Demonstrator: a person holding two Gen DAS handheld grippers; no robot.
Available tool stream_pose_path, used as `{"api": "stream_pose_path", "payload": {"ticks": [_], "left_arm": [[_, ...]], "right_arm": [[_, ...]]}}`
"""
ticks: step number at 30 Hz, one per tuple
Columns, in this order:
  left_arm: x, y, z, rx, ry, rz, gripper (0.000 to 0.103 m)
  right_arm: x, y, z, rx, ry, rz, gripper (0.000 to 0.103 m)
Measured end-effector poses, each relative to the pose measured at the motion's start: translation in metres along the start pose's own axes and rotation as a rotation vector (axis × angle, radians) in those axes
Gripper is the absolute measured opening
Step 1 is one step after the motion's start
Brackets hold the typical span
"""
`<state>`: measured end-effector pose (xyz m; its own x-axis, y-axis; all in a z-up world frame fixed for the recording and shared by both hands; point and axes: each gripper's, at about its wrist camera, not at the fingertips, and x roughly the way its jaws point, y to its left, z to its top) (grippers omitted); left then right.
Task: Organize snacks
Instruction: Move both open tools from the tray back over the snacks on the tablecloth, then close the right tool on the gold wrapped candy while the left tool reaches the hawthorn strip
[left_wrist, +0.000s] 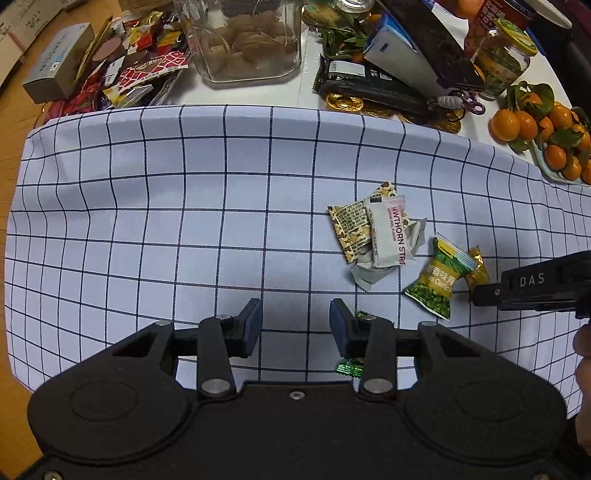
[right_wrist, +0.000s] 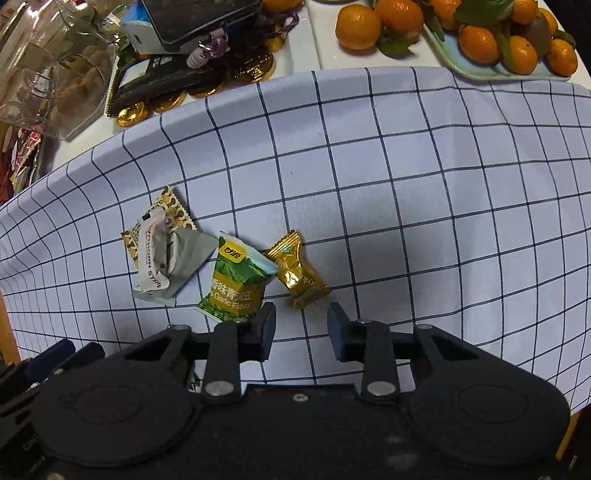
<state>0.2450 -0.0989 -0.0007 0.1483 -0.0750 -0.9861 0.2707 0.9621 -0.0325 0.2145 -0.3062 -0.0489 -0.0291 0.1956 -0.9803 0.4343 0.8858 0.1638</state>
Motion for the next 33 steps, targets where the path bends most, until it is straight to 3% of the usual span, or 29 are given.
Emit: {"api": "stream_pose_path", "payload": {"ticks": [4,9,15,20,26,33], "left_arm": [[0.003,0.003,0.003,-0.014,0.020,-0.046,0.048],[0.002,0.003,0.005,-0.013,0.018,-0.053,0.048],[0.003,0.010,0.011,-0.043,0.030,-0.096,0.048],[0.009,0.006,0.015,-0.050,0.039,-0.124,0.048],[0.018,-0.005,0.020,-0.049,0.046,-0.115,0.048],[0.029,-0.013,0.024,-0.084,0.060,-0.141,0.048]], "right_arm": [[0.007,0.007,0.005,-0.007,-0.025,-0.020,0.031],[0.011,0.017,0.015,-0.026,-0.086,-0.086,0.031],[0.020,0.015,0.021,-0.016,-0.040,-0.067,0.031],[0.031,0.009,0.022,0.018,0.033,-0.048,0.021],[0.032,-0.006,0.015,0.061,0.124,-0.034,0.020],[0.027,-0.008,-0.002,0.058,0.141,-0.066,0.020]]}}
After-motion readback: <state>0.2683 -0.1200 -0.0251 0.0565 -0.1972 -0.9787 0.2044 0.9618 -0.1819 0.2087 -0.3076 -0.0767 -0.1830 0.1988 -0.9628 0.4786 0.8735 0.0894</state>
